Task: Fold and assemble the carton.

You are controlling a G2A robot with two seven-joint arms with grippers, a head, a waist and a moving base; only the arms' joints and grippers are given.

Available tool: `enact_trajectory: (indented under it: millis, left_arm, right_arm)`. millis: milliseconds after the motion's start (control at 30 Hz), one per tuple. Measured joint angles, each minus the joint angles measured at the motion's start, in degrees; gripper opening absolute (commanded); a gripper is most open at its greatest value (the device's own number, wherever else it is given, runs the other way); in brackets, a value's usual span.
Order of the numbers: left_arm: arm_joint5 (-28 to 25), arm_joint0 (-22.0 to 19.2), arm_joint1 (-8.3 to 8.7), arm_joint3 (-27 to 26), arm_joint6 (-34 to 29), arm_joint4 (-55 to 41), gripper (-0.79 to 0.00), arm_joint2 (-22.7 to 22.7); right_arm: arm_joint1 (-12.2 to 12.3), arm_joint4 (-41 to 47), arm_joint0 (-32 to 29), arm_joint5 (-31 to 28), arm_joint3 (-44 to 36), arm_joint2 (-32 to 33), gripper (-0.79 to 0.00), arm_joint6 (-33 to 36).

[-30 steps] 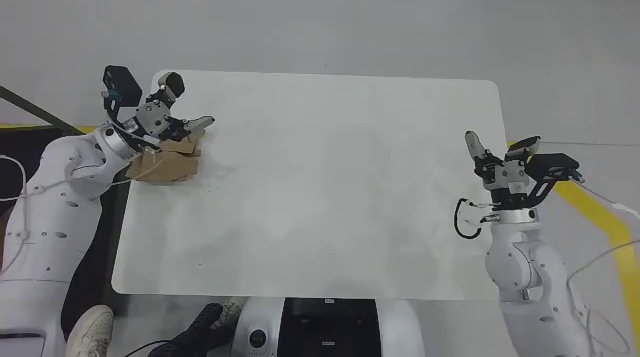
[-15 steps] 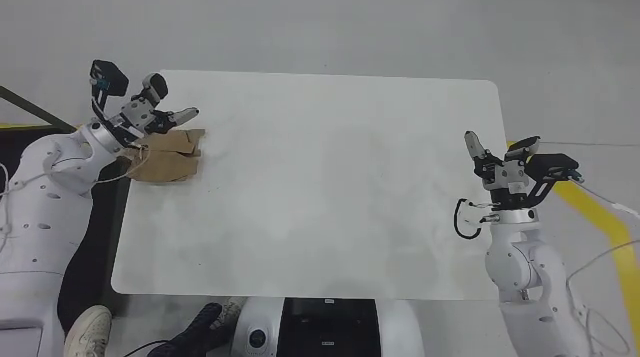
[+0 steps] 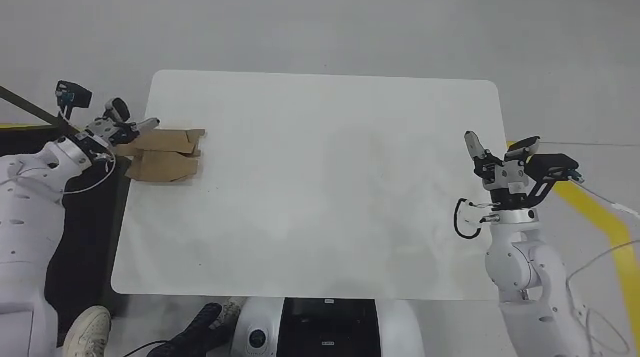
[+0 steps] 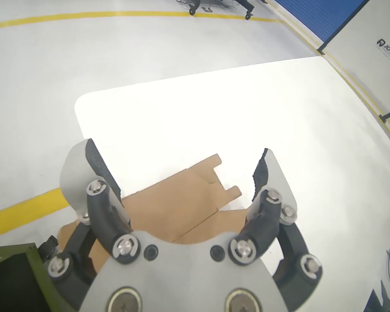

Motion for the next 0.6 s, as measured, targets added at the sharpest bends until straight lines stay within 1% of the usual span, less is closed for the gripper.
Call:
enact_trajectory:
  millis: [100,300,467,600]
  left_arm:
    - [-0.29,-1.44,0.03,3.5,-0.93,-1.13,0.0,0.58]
    - [-0.24,-2.53,0.69,7.24,-2.59,-4.6,0.0,1.34]
    - [-0.24,-2.89,1.91,8.49,-5.46,-6.2,0.0,1.08]
    - [-0.24,-2.87,1.9,8.46,-5.4,-6.16,0.0,1.08]
  right_arm:
    - [0.0,0.0,0.0,0.0,0.0,0.0,0.0,0.0]
    - [0.0,0.0,0.0,0.0,0.0,0.0,0.0,0.0]
    - [0.0,0.0,0.0,0.0,0.0,0.0,0.0,0.0]
    - [0.0,0.0,0.0,0.0,0.0,0.0,0.0,0.0]
